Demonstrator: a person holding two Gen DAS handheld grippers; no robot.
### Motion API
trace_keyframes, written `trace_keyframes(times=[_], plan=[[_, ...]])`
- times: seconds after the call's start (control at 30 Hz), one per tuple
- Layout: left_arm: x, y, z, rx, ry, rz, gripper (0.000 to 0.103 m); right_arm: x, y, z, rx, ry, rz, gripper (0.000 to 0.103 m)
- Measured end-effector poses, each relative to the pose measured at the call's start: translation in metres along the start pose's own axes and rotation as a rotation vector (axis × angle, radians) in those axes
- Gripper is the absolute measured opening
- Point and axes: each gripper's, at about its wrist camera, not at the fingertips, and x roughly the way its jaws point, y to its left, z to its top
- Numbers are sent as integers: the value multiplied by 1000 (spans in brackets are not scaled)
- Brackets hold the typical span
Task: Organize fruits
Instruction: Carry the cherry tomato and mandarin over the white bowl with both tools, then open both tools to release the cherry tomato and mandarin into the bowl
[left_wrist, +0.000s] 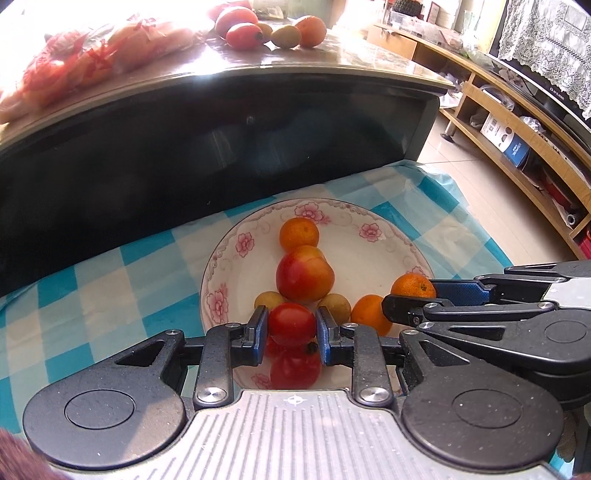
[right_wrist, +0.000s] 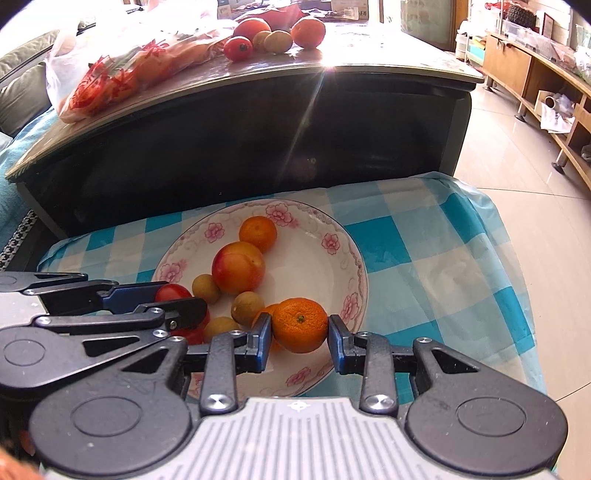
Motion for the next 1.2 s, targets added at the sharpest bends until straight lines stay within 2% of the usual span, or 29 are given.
trace_keyframes(times=[0.53, 0.9, 1.2], plan=[[4, 4, 1, -13, -3, -4, 36, 13, -5, 6, 21, -11, 2, 37], [-2, 7, 2, -24, -18, -4, 43, 4, -5, 10, 34, -35, 7, 37], [-15, 9, -4, -25, -36, 31, 47, -7, -7, 8, 48, -57, 6, 39]])
